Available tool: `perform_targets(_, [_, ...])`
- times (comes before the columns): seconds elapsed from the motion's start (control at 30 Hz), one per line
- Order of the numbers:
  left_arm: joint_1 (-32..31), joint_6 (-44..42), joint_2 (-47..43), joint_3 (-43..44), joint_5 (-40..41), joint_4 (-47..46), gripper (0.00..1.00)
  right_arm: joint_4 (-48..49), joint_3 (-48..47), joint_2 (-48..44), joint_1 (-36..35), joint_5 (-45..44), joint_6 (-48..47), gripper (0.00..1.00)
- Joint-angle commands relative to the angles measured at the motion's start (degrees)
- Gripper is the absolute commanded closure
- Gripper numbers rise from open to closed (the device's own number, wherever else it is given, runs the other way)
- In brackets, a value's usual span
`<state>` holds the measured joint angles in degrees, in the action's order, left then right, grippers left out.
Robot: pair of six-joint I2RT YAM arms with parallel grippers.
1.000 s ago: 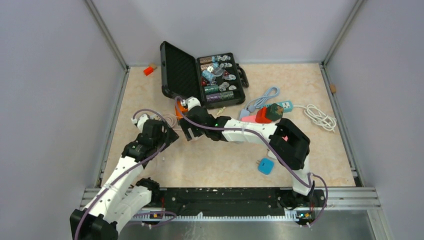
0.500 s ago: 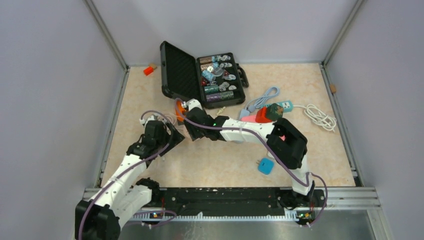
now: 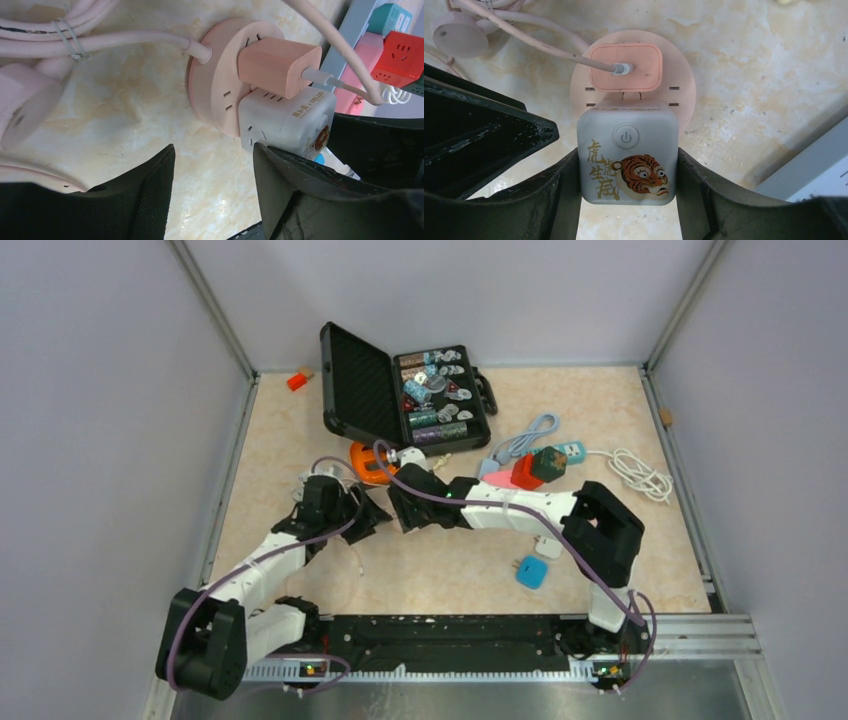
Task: Pull the plug off the socket
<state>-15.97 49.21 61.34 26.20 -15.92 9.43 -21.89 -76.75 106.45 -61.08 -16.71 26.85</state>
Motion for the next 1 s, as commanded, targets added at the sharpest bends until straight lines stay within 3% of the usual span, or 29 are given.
perform_targets(0.0, [-1.43,1.52,1.03,-0.99,-1.91,-6.96,0.41,-2.71,1.56,-2.94,-0.23,0.13,3.06,0.39])
perform_targets(0.13, [-2.66,3.02,1.55,-2.14,0.58,-8.90,0.43,-2.05,0.89,-2.59,-0.06,-0.57,3.27,0.22])
perform_targets(0.27, [-4.28,4.14,1.51,-3.86,5.74,-12.31,0.46,-1.26,0.31,-2.39,0.53,-0.28,2.97,0.17])
perform_targets(0.57, [-8.26,3.78,2.63,-4.65,13.08,-15.84,0.46,1.97,0.03,-2.01,1.37,3.03,-1.45,0.30])
perform_targets(0.73, [-9.77,5.18,4.43,-4.12,19.65,-12.56,0.48,2.89,-0.41,-1.39,1.32,2.86,-2.50,0.32])
perform_targets(0.97, [-10.36,5.78,6.34,-5.55,20.14,-13.39,0.51,4.59,-0.20,-1.42,1.34,2.67,-3.35,0.37])
